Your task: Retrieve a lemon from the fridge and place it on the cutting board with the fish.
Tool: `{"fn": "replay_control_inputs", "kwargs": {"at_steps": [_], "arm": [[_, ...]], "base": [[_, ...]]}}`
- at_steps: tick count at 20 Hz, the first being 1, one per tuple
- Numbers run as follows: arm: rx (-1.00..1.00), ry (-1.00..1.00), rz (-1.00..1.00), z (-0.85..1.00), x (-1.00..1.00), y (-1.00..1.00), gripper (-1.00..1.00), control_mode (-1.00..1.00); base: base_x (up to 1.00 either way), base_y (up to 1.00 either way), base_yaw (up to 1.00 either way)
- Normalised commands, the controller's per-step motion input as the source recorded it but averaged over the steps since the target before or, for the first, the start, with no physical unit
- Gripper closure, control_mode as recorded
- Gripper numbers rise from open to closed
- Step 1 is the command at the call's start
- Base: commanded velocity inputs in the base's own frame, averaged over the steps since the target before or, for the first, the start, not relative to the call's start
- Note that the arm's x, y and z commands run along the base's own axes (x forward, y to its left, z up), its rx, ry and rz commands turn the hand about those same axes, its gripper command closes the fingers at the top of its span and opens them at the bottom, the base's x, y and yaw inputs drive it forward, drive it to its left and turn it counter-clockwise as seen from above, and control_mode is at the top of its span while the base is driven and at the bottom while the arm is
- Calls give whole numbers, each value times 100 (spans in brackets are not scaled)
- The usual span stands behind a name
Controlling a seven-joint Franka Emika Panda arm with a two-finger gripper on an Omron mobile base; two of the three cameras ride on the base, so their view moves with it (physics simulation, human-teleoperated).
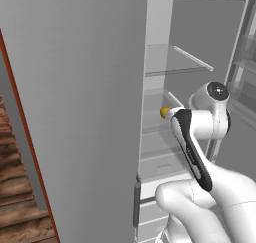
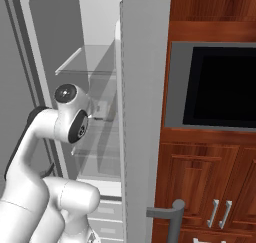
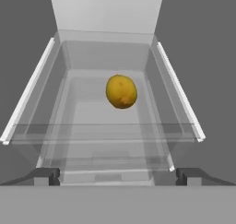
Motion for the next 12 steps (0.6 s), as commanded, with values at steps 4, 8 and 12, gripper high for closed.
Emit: {"fn": "replay_control_inputs", "kwargs": {"at_steps": [4, 8, 12], "arm": [[0, 0, 0, 0, 26, 0, -100, -100], [0, 0, 0, 0, 27, 0, -100, -100], [0, 0, 0, -13, 17, 0, -100, -100]], "base": [[0, 0, 0], [0, 0, 0], [0, 0, 0]]}}
